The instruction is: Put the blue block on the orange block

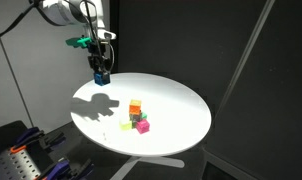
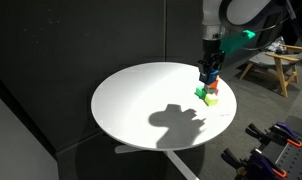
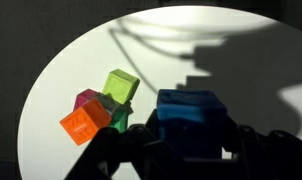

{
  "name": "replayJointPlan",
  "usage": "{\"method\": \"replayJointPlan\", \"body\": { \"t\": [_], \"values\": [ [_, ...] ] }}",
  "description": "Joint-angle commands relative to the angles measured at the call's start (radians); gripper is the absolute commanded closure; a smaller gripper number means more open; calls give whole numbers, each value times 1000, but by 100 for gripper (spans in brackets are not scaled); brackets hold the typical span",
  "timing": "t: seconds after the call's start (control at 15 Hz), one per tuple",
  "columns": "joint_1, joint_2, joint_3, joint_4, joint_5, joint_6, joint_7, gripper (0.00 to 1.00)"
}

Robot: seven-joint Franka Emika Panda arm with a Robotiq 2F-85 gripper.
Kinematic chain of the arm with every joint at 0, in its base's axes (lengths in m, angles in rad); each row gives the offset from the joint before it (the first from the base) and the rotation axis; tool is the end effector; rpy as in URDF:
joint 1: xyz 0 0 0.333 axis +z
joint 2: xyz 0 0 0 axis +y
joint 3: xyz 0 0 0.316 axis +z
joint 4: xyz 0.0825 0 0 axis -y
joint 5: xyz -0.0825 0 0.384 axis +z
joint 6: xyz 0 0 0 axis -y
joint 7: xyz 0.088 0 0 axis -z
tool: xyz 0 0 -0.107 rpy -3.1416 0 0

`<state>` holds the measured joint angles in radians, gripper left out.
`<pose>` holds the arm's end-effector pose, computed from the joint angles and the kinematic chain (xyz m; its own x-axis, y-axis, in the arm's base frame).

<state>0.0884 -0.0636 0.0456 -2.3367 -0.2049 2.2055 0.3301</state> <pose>0.4862 0.0586 0.3564 0.9972 -0.0708 -0.0220 -0.0659 -0.9824 0.1747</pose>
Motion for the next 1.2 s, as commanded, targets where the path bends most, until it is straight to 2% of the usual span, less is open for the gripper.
{"method": "replayJointPlan", "body": {
  "t": [0.0,0.67,0.93,1.0,1.13],
  "values": [
    [-35,9,-7,59,-14,-38,-91,70],
    [-82,86,-45,147,-11,-46,-362,70],
    [-82,106,-50,164,-22,-42,-401,70],
    [-78,91,-47,130,-5,-22,-371,45],
    [-78,98,-47,137,-5,-22,-376,45]
  ]
}}
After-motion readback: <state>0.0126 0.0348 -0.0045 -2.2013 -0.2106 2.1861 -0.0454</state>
